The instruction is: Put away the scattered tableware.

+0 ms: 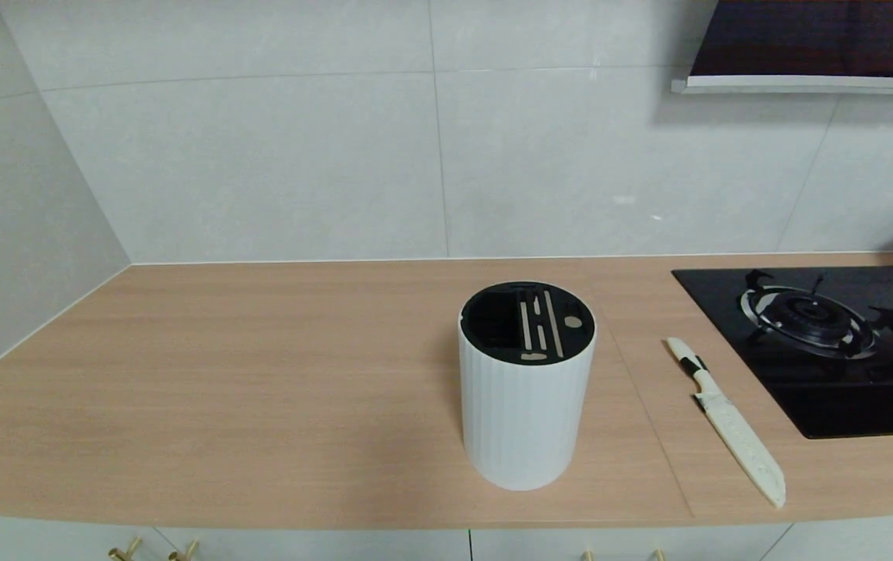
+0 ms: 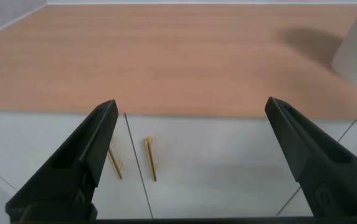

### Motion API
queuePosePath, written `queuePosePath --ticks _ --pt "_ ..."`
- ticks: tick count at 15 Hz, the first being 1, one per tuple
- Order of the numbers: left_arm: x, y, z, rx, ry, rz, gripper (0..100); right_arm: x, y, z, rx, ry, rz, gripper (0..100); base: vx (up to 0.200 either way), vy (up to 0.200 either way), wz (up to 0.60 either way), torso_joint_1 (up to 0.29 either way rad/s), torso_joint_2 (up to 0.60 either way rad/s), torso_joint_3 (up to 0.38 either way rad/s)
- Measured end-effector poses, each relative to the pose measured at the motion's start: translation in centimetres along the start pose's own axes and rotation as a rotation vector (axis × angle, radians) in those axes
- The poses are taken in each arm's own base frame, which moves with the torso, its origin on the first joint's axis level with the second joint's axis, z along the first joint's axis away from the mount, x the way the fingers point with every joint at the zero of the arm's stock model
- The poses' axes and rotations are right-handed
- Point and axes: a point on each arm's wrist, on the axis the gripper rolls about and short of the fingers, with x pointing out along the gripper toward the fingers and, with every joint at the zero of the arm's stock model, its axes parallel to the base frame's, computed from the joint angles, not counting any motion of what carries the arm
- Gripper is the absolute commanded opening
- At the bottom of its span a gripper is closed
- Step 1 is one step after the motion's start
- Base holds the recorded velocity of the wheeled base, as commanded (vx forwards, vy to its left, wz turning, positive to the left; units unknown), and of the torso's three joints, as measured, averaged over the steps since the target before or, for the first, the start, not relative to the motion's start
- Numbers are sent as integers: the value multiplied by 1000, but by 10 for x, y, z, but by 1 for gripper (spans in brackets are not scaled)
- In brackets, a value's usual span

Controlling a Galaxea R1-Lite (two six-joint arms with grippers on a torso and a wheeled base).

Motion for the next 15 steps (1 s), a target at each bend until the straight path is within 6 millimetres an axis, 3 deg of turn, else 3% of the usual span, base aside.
queuePosePath --ticks 8,15 --pt "0 0 0 0 0 0 100 0 0 0 0 0 0 100 0 0 0 233 -499 -264" --pt "0 0 0 0 -1 0 100 0 0 0 2 0 0 100 0 0 0 122 -257 -134"
